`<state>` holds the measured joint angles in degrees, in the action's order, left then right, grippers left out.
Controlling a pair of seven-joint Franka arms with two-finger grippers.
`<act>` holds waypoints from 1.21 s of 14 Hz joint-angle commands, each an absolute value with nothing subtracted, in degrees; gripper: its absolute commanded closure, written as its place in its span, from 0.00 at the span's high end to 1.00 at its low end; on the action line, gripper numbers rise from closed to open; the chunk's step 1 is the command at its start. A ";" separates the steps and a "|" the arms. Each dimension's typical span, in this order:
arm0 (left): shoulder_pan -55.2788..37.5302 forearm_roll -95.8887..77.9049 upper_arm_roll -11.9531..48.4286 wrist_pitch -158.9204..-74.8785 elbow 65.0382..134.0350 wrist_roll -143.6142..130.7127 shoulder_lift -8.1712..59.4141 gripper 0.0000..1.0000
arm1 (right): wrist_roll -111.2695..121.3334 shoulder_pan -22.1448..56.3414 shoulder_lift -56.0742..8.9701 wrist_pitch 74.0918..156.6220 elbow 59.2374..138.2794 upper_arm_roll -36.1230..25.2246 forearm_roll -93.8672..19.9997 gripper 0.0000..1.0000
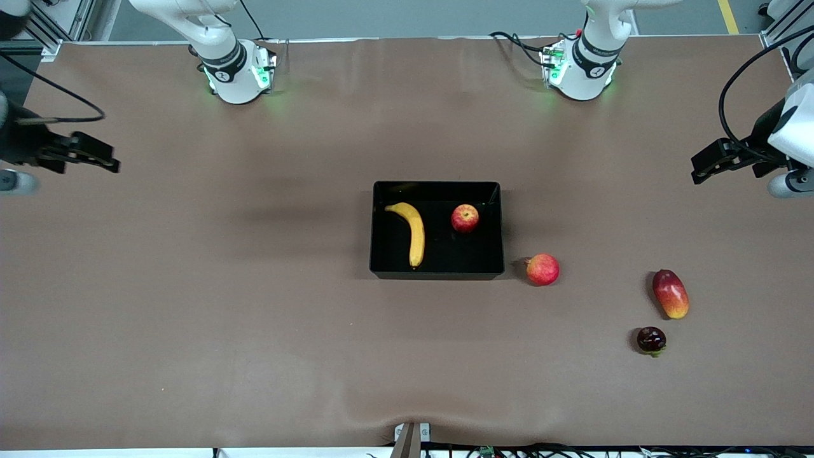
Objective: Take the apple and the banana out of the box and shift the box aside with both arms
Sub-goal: 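Reach the left gripper into the black box toward the red apple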
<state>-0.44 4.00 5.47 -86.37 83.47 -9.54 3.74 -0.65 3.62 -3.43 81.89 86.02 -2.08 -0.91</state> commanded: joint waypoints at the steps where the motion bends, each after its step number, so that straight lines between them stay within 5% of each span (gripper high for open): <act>1: -0.26 3.69 5.45 -85.78 83.50 -8.09 2.90 1.00 | -1.58 5.36 -3.78 81.74 85.52 -2.29 3.40 1.00; 17: -15.19 2.46 7.38 -91.31 84.11 -35.57 13.61 1.00 | -1.41 3.25 -8.08 92.90 85.43 -2.55 -5.62 1.00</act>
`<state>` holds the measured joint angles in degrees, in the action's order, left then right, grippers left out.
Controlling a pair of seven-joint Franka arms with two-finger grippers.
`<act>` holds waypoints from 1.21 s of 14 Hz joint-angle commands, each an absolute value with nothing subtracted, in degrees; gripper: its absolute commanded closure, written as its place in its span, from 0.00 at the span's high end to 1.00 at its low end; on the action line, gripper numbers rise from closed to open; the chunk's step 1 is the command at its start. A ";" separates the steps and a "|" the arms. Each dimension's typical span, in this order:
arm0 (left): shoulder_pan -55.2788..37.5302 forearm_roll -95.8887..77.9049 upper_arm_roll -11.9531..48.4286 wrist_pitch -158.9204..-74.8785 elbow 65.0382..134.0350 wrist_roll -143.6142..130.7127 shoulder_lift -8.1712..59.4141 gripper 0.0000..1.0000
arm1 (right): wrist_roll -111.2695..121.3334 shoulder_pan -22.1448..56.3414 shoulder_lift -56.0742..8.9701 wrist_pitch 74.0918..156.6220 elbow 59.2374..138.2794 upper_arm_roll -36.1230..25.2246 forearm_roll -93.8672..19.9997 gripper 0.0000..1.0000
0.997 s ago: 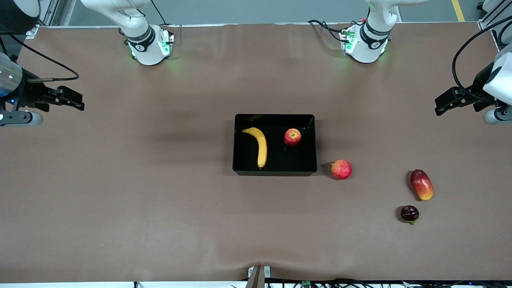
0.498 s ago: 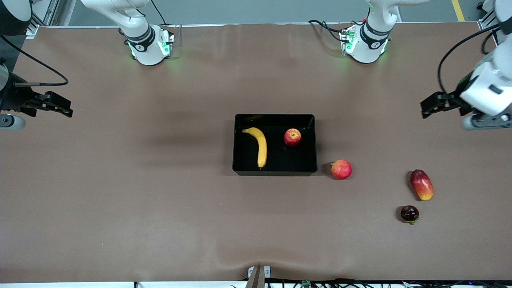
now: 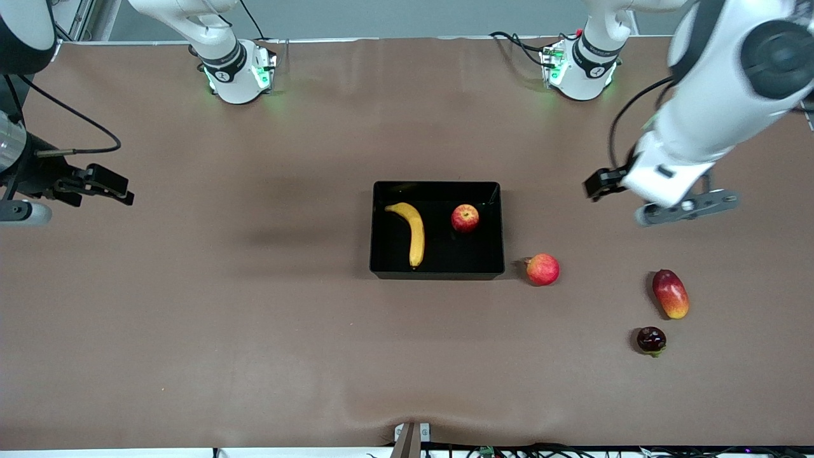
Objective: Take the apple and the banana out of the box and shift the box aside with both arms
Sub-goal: 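Reach the left gripper into the black box toward the red apple, then close the left gripper on the red apple inside the box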
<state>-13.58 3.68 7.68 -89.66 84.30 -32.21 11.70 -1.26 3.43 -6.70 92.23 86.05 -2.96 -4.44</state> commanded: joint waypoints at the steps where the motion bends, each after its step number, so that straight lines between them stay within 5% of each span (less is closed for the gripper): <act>1: -16.42 2.46 7.38 -92.19 84.11 -37.68 14.58 1.00 | -1.41 3.43 -8.87 92.99 85.43 -2.46 -5.62 1.00; 17: -24.87 2.46 7.47 -121.72 106.69 -62.56 18.37 1.00 | -1.85 3.52 -11.77 95.97 85.34 -2.46 -5.54 1.00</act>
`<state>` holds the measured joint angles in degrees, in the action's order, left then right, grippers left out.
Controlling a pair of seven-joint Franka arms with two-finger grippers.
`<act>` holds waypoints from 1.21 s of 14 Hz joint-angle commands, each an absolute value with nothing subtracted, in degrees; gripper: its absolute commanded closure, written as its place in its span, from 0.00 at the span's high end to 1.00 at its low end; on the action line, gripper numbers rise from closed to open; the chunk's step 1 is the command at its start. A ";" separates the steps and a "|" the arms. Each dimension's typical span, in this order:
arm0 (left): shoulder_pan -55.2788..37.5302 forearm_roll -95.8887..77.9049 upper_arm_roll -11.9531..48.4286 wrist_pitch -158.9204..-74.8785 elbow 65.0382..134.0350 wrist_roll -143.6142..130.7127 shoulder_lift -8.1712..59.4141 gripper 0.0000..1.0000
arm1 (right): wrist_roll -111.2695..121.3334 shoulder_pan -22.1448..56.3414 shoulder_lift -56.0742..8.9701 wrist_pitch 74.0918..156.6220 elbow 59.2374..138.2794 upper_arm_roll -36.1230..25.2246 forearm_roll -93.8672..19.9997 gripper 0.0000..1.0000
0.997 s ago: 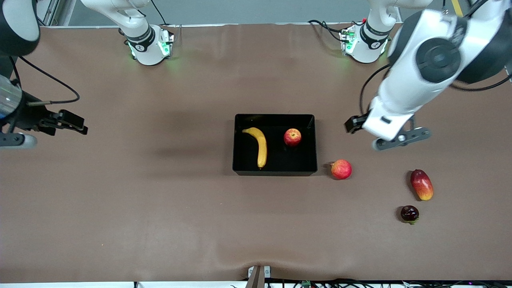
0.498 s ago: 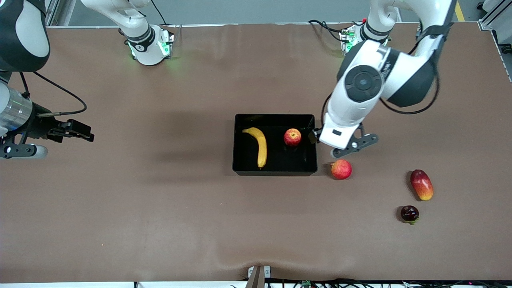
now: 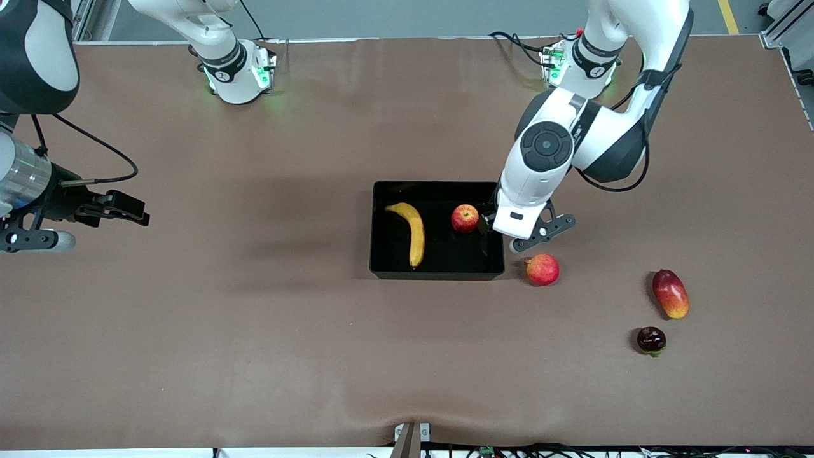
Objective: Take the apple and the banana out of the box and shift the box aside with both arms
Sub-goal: 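Close the left gripper on the red apple inside the box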
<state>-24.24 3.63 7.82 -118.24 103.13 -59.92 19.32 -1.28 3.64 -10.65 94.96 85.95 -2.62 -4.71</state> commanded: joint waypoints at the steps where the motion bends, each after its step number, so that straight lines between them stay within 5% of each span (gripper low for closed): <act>1: -25.05 2.46 7.47 -122.16 107.05 -63.27 19.24 1.00 | -1.85 3.60 -12.04 96.24 85.34 -2.37 -5.54 1.00; 17: -32.69 3.25 7.47 -127.62 103.18 -79.19 32.16 1.00 | -2.02 5.62 -14.85 98.09 85.43 -2.37 -5.71 1.00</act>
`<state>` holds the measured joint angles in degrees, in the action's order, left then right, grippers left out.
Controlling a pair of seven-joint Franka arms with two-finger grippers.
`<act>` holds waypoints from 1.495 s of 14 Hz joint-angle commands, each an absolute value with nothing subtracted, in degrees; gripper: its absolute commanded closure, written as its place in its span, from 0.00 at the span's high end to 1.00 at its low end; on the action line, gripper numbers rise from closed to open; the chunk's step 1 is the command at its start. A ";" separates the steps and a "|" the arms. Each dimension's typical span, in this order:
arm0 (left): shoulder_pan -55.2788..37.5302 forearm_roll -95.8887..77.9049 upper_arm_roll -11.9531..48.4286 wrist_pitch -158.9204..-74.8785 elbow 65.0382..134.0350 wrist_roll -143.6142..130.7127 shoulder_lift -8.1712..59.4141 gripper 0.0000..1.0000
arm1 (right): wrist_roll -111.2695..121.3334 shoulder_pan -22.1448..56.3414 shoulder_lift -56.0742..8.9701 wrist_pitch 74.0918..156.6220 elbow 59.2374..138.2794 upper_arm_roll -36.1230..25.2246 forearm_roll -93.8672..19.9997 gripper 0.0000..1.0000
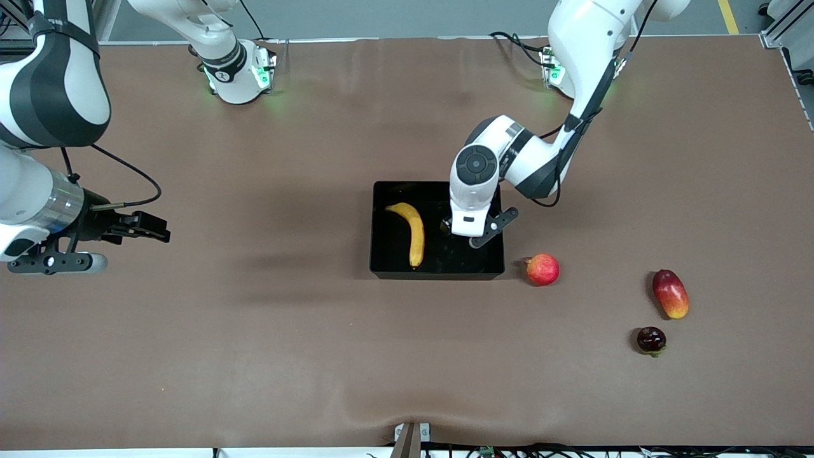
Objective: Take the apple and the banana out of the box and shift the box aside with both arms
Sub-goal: 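Close the left gripper on the red apple inside the box, then lift the apple out of the box and carry it beside the mango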
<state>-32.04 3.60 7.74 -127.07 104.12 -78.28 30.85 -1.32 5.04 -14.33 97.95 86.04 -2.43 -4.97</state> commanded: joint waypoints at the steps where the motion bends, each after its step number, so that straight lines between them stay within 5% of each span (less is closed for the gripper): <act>1: -32.70 3.34 7.47 -127.62 103.18 -79.10 32.43 1.00 | -2.02 5.62 -14.85 98.09 85.43 -2.37 -5.71 1.00; 4: -32.70 3.34 7.47 -127.97 103.01 -79.19 33.13 1.00 | -2.11 5.54 -14.85 98.09 85.43 -2.37 -5.80 1.00; 5: -32.70 3.34 7.47 -128.06 102.92 -79.10 33.31 0.74 | -2.02 5.71 -14.94 98.09 85.43 -2.37 -5.71 1.00; 7: -32.61 3.25 7.47 -128.06 102.40 -78.75 33.14 0.03 | -2.02 6.41 -15.55 98.17 85.43 -2.37 -5.63 1.00; 13: -31.91 3.43 7.38 -124.82 97.75 -77.08 28.23 0.00 | -1.32 7.29 -18.71 99.93 85.43 -2.37 -5.71 1.00; 17: -29.72 3.43 6.24 -111.48 87.65 -72.18 24.53 0.00 | -1.93 9.31 -20.83 100.02 85.25 -2.37 -5.45 1.00; 21: -22.08 3.43 6.33 -105.40 86.22 -62.97 18.64 0.00 | -2.02 9.84 -20.83 100.37 84.64 -2.37 -5.45 1.00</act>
